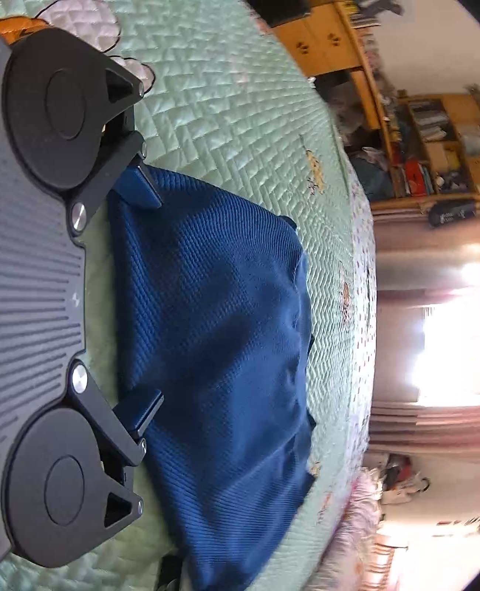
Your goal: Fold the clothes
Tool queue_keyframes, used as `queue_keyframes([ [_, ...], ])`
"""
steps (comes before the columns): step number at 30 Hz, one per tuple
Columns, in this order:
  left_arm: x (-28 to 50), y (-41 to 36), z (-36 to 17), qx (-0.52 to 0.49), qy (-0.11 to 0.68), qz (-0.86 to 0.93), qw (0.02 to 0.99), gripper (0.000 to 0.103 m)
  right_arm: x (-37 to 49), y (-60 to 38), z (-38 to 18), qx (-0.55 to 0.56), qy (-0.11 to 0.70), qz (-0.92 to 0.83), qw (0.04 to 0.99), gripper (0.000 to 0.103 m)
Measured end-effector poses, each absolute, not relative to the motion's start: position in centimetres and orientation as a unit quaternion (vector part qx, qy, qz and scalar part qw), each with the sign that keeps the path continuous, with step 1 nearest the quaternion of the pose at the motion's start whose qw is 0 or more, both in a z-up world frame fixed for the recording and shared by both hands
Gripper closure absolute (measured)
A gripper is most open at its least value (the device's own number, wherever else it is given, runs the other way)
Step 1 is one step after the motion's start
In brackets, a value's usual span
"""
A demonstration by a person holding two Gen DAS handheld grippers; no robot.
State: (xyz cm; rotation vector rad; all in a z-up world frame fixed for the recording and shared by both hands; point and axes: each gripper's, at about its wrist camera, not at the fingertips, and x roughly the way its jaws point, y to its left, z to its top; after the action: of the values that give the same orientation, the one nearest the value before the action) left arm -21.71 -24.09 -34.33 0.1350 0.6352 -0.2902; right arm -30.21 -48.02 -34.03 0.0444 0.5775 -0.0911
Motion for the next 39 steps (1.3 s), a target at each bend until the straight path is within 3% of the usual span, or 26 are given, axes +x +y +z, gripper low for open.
queue_keyframes([
  [5, -22.8, -24.1, -33.5, 0.072, 0.28, -0.133, 0.948, 0.001, -30.1, -49.6, -31.9, 0.023, 0.23, -0.06, 0.971, 0.001],
  [10, -22.8, -23.4, -33.5, 0.069, 0.306, -0.134, 0.94, 0.001, -26.0, -51.2, -34.0, -0.011, 0.317, -0.059, 0.947, 0.001],
  [16, -24.7, -24.3, -30.7, 0.075, 0.311, -0.153, 0.935, 0.001, -32.9, -54.4, -32.8, 0.134, 0.27, -0.12, 0.946, 0.001],
  [19, -25.1, -26.1, -28.7, 0.081, 0.33, -0.147, 0.929, 0.001, -33.4, -53.3, -30.9, 0.142, 0.247, -0.121, 0.951, 0.001],
  [28, -26.1, -28.3, -23.7, 0.064, 0.389, -0.13, 0.91, 0.001, -30.7, -48.3, -24.3, 0.153, 0.292, -0.083, 0.94, 0.001],
  [39, -28.9, -28.8, -20.9, 0.059, 0.399, -0.132, 0.906, 0.001, -33.1, -47.2, -23.5, 0.196, 0.337, -0.089, 0.916, 0.001],
])
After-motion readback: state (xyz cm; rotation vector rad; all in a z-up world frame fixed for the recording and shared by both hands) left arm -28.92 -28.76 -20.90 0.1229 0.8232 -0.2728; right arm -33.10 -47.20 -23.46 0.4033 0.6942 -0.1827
